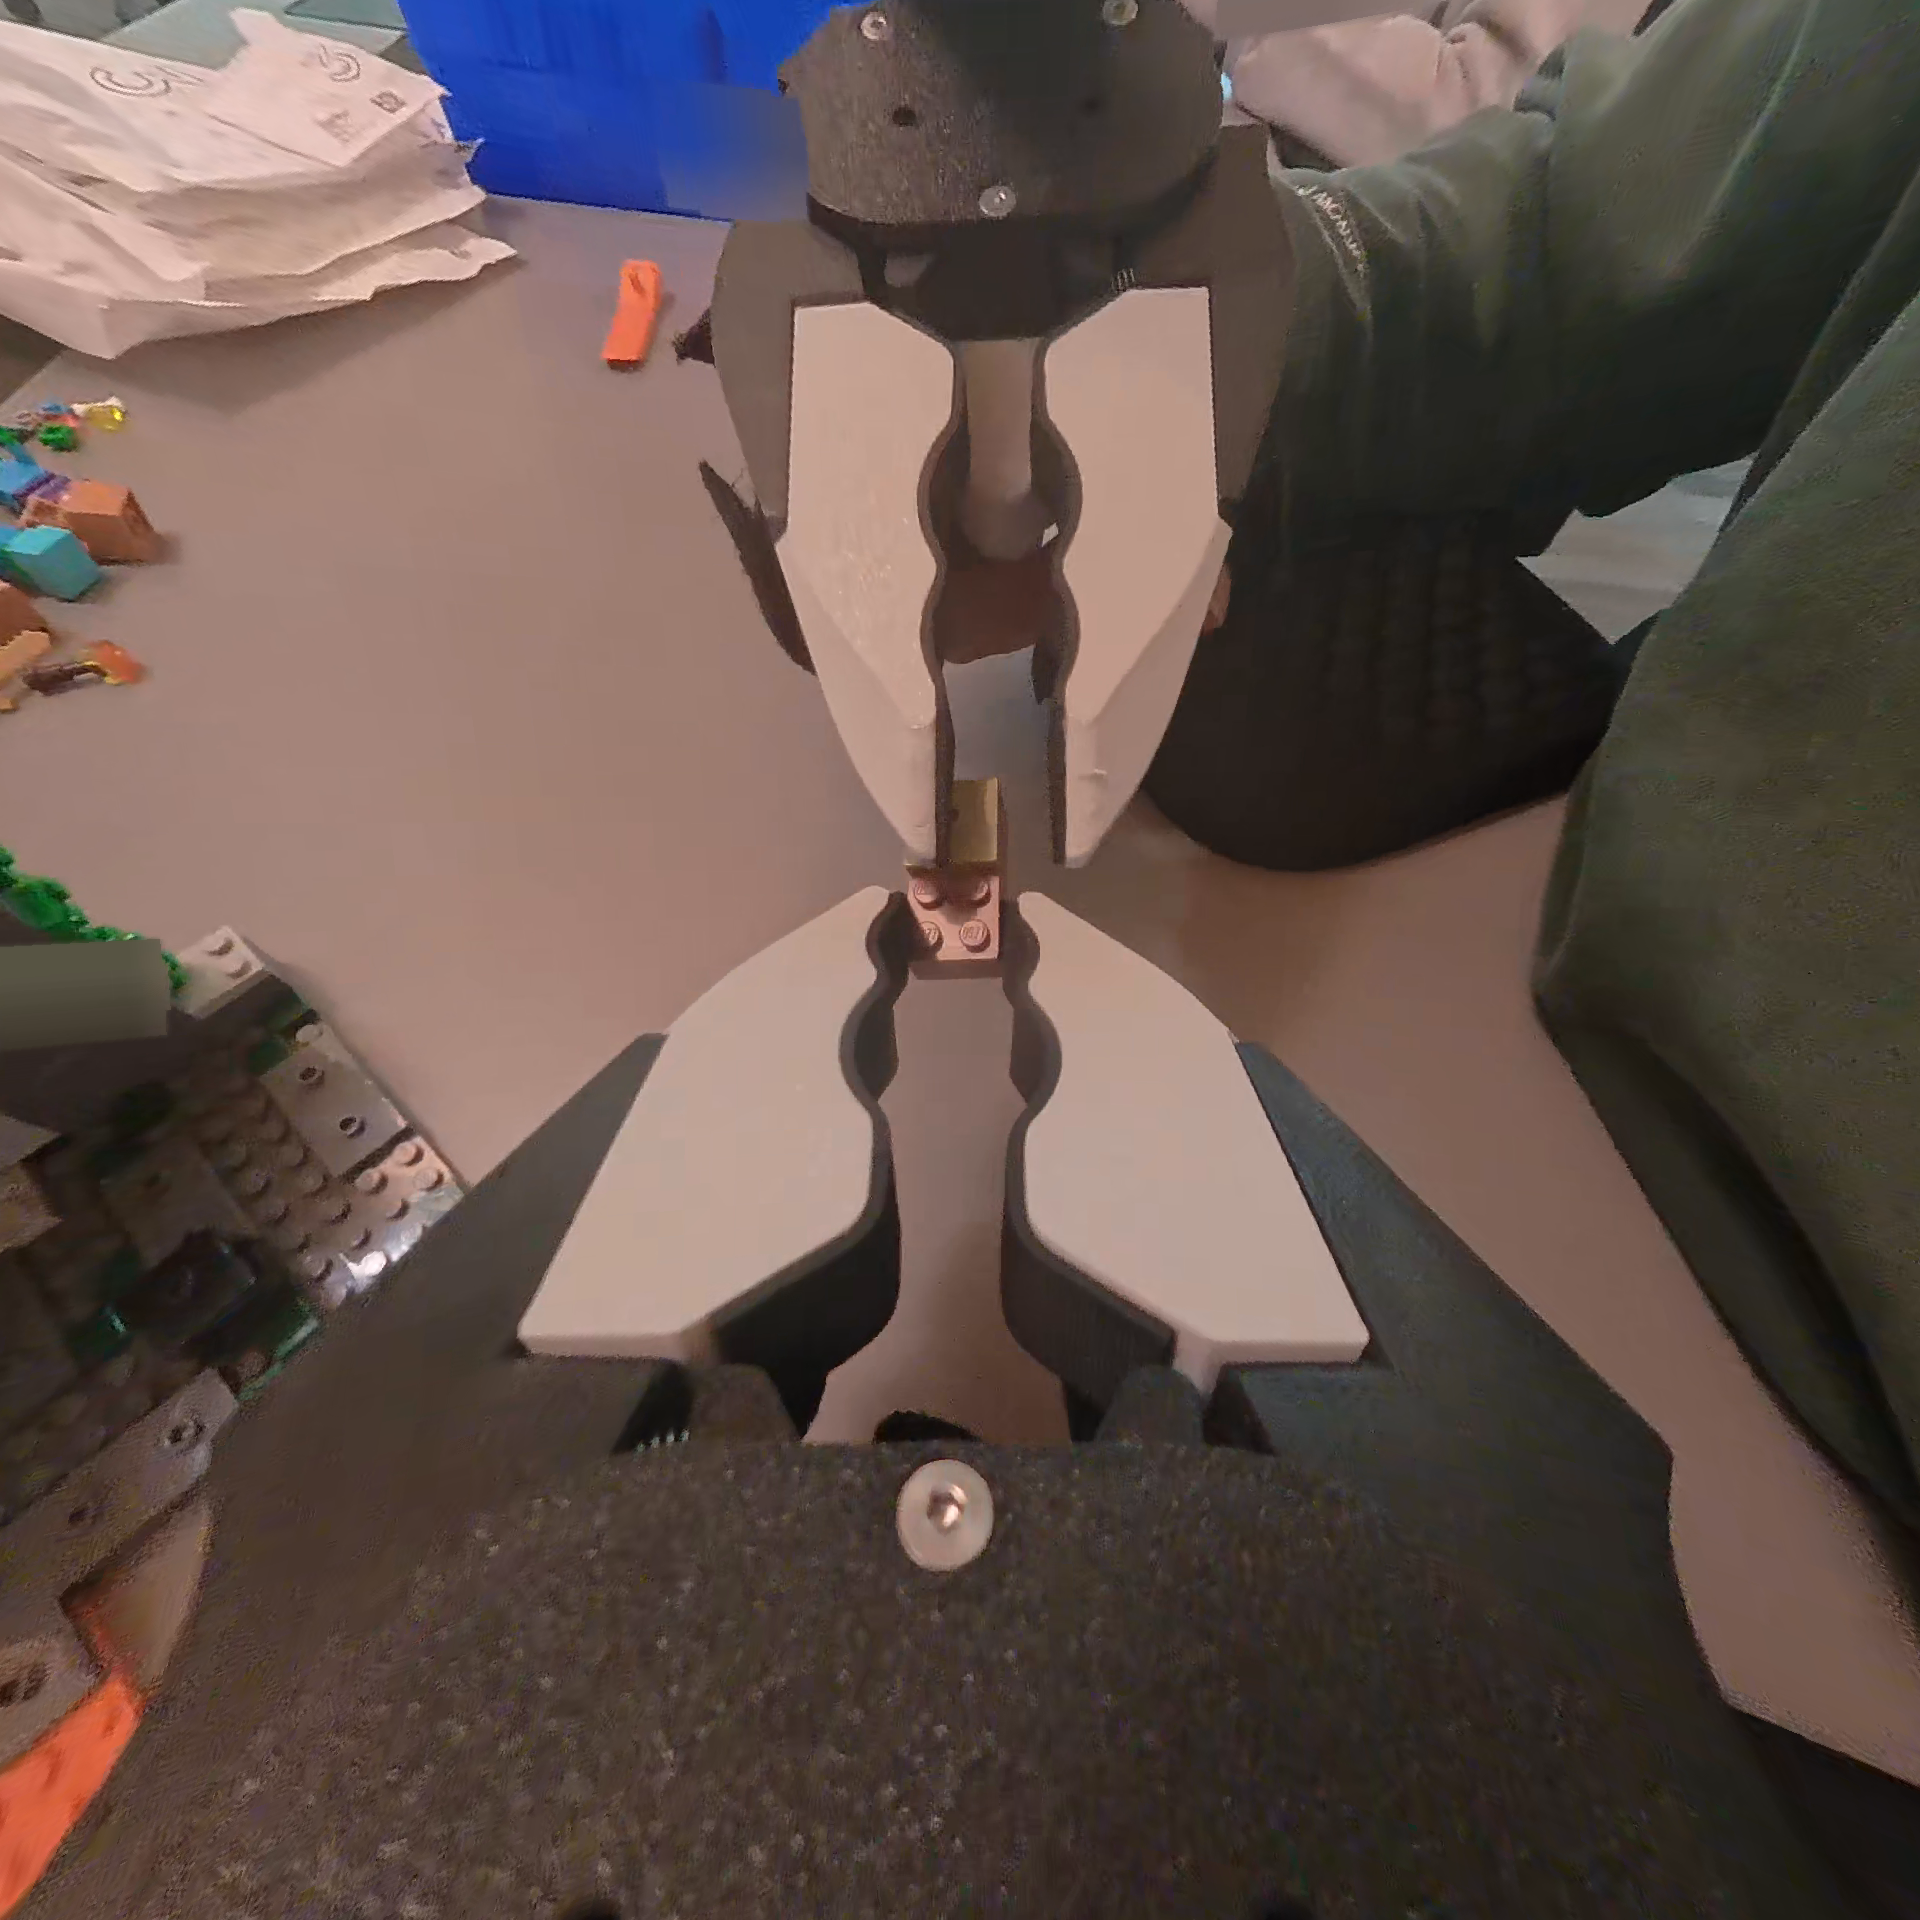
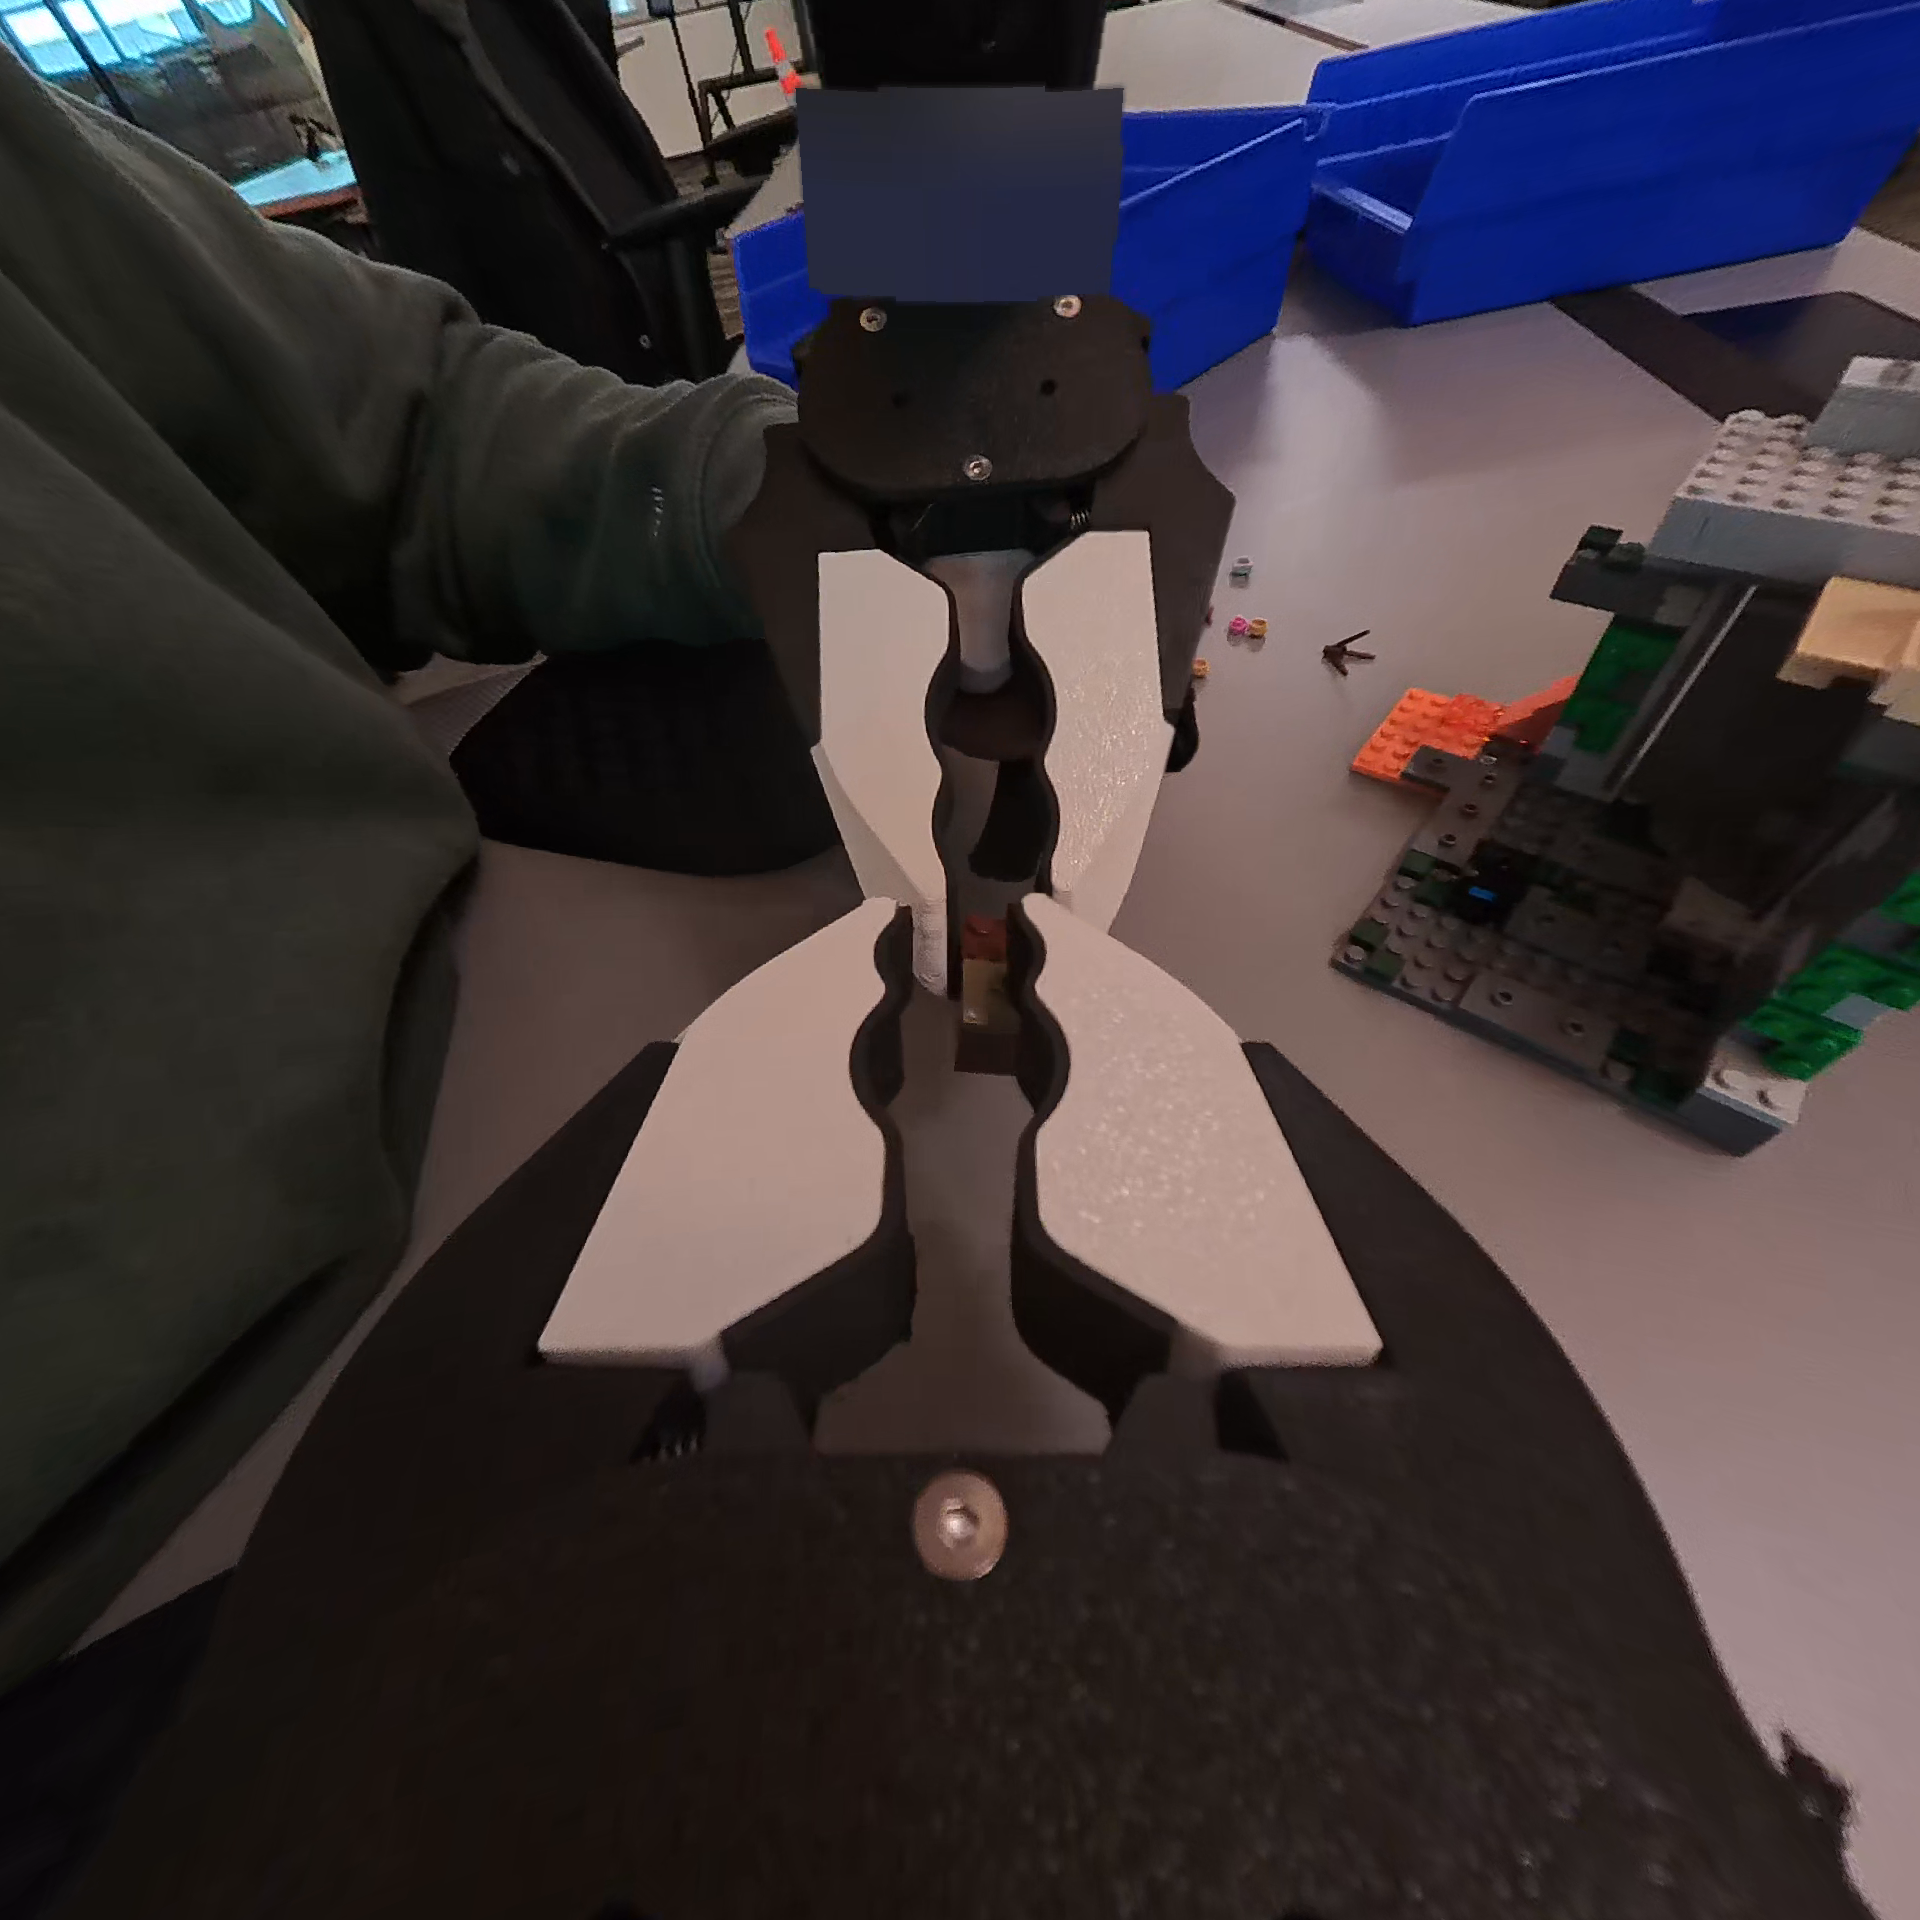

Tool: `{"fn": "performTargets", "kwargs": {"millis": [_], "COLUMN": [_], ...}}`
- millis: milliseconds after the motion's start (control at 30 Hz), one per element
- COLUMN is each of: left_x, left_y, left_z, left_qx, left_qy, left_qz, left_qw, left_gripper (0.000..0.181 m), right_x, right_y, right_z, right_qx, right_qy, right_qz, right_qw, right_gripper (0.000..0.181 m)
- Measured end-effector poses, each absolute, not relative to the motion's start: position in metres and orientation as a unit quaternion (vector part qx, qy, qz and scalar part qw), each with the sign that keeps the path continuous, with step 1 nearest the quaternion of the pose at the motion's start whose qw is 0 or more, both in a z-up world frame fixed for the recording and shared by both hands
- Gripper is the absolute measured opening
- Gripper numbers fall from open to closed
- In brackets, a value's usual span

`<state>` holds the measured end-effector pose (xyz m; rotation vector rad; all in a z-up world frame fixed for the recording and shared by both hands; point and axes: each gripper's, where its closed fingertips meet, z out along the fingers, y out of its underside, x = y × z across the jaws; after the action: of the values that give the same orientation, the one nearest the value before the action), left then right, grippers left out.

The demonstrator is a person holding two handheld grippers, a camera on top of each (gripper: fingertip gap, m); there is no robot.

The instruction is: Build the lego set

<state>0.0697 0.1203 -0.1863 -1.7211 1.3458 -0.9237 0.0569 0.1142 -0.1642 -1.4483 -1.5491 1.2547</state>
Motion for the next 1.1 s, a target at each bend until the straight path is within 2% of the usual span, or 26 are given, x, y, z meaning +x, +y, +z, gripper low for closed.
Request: {"fn": "performTargets", "kwargs": {"millis": [433, 700, 800, 900, 1100], "left_x": [0.065, 0.065, 0.064, 0.05, -0.051], "left_y": [0.132, 0.13, 0.133, 0.148, 0.225], "left_z": [-0.198, -0.202, -0.194, -0.176, -0.145], "left_qx": [-0.681, -0.681, -0.677, -0.688, -0.744], "left_qy": [0.519, 0.525, 0.512, 0.477, 0.347], "left_qz": [-0.369, -0.366, -0.372, -0.366, -0.249], "left_qw": [0.361, 0.357, 0.377, 0.408, 0.515], "left_gripper": [0.017, 0.017, 0.018, 0.04, 0.045], "right_x": [0.063, 0.059, 0.058, 0.062, 0.08], "right_y": [0.136, 0.133, 0.136, 0.15, 0.204], "right_z": [-0.181, -0.195, -0.19, -0.181, -0.163], "right_qx": [-0.583, -0.589, -0.591, -0.601, -0.653], "right_qy": [-0.601, -0.624, -0.61, -0.58, -0.472], "right_qz": [0.424, 0.388, 0.393, 0.397, 0.391], "right_qw": [0.344, 0.338, 0.351, 0.382, 0.446], "right_gripper": [0.025, 0.018, 0.017, 0.017, 0.017]}}
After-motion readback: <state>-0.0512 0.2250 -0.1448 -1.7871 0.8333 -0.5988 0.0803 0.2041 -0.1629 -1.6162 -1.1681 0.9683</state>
